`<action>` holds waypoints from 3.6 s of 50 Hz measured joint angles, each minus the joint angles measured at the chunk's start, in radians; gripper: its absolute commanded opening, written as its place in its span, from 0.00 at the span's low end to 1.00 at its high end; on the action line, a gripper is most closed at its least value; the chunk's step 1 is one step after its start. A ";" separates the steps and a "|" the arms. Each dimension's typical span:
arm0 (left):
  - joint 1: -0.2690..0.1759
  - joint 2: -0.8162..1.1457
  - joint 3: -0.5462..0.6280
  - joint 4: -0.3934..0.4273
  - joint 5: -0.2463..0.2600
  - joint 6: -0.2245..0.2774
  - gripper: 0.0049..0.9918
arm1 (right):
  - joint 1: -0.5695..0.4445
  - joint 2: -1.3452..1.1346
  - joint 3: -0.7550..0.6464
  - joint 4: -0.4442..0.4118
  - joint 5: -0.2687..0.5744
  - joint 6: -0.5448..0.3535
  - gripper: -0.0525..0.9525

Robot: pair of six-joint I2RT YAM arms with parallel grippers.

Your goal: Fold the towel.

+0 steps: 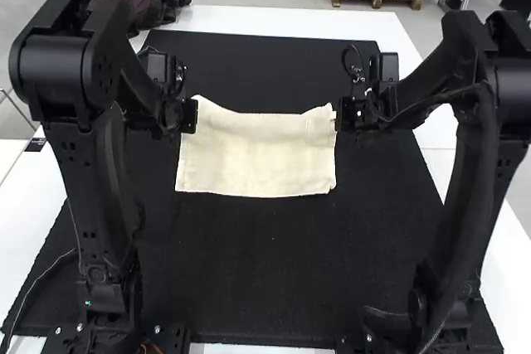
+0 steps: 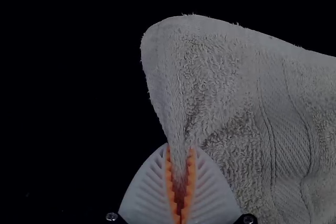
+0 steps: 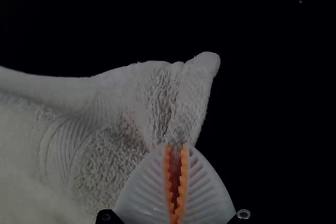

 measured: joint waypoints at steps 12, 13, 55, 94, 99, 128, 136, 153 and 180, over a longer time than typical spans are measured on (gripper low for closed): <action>0.000 -0.044 0.000 -0.078 0.000 0.000 0.02 | 0.000 -0.047 -0.002 -0.079 -0.021 0.007 0.03; 0.000 -0.048 0.000 -0.082 -0.001 0.000 0.02 | 0.000 -0.052 -0.003 -0.086 -0.022 0.007 0.03; 0.008 -0.285 -0.202 -0.121 0.014 0.000 0.02 | -0.001 -0.214 -0.155 -0.176 -0.060 0.011 0.03; 0.013 -0.407 -0.360 -0.138 0.042 0.000 0.02 | -0.034 -0.288 -0.310 -0.183 -0.096 0.011 0.03; 0.013 -0.433 -0.382 -0.139 0.045 0.000 0.02 | -0.038 -0.288 -0.323 -0.183 -0.100 0.011 0.03; 0.015 -0.475 -0.501 -0.016 0.040 0.003 0.36 | -0.039 -0.302 -0.417 -0.055 -0.082 0.011 0.23; 0.016 -0.475 -0.534 0.025 0.035 0.006 0.96 | -0.040 -0.301 -0.440 -0.009 -0.034 0.014 0.74; 0.048 -0.475 -0.539 0.102 0.002 0.005 0.98 | -0.040 -0.301 -0.439 -0.002 0.010 0.011 0.95; 0.118 -0.501 -0.449 0.031 -0.009 0.009 0.98 | -0.006 -0.301 -0.398 -0.027 0.012 0.016 0.95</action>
